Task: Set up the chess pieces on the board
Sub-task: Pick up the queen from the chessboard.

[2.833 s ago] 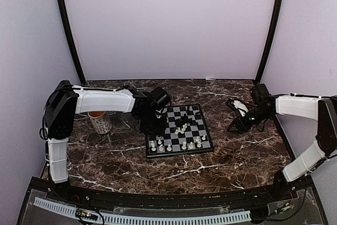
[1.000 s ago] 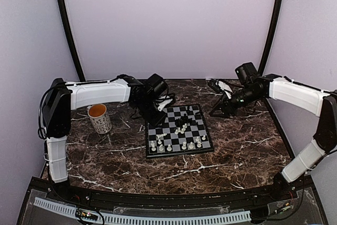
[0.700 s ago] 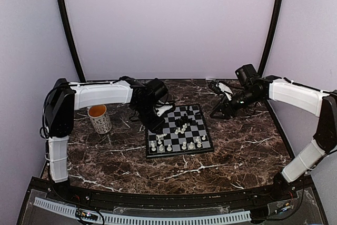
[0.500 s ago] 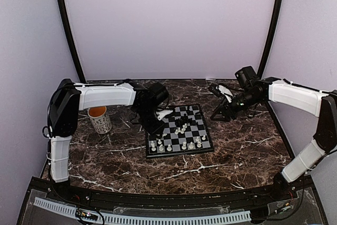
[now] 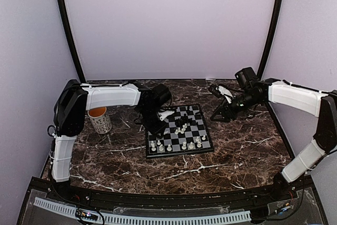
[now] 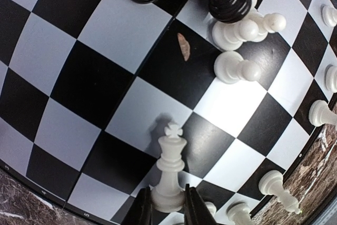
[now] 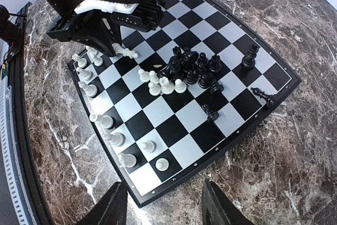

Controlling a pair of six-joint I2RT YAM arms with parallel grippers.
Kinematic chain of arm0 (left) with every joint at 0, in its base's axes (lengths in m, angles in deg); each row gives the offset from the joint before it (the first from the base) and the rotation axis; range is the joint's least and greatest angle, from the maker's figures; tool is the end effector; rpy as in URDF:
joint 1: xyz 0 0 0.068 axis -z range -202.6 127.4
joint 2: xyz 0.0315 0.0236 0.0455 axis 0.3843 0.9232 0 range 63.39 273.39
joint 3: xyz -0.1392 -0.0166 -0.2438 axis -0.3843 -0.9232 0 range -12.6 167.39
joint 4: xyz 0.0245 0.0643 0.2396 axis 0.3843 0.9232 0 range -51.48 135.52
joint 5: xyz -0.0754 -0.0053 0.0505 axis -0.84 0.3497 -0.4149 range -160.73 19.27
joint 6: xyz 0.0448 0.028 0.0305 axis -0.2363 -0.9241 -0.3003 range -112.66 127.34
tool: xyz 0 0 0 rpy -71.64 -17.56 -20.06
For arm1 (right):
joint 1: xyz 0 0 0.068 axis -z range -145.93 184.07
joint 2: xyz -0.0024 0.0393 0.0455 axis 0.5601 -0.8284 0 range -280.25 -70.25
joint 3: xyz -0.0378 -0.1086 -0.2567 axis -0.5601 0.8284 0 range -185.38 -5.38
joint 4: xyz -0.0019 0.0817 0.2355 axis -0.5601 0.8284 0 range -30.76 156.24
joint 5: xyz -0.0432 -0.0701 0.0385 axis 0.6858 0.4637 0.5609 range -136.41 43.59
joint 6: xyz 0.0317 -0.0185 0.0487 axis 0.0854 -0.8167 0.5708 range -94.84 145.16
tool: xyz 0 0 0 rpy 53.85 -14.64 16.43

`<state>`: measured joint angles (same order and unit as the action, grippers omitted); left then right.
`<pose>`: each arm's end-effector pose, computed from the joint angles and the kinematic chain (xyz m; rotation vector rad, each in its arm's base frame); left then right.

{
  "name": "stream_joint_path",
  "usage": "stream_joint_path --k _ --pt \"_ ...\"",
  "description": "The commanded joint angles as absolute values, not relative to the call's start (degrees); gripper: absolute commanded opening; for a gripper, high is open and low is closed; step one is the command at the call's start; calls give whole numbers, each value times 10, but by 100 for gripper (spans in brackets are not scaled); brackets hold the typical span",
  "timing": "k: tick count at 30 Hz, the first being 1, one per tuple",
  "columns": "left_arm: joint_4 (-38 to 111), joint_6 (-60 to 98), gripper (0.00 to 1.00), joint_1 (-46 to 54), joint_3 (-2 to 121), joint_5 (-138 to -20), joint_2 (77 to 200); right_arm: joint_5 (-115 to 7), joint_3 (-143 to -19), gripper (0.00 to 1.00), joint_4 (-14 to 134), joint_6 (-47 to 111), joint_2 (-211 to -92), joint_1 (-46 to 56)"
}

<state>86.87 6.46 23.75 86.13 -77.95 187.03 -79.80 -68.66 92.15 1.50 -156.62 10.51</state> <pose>0.3003 -0.3232 0.1831 1.1873 2.6481 -0.3340 0.2672 0.1438 0.2570 -1.1896 2.1599 0.7356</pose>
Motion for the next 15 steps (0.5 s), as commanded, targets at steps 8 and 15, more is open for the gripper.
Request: stream_joint_path --k 8,15 --pt "863 53 7 235 889 -759 1831 -813 -720 48 916 29 -1573 103" --pt "762 64 6 238 853 -846 1757 -903 -802 51 923 87 -1627 103"
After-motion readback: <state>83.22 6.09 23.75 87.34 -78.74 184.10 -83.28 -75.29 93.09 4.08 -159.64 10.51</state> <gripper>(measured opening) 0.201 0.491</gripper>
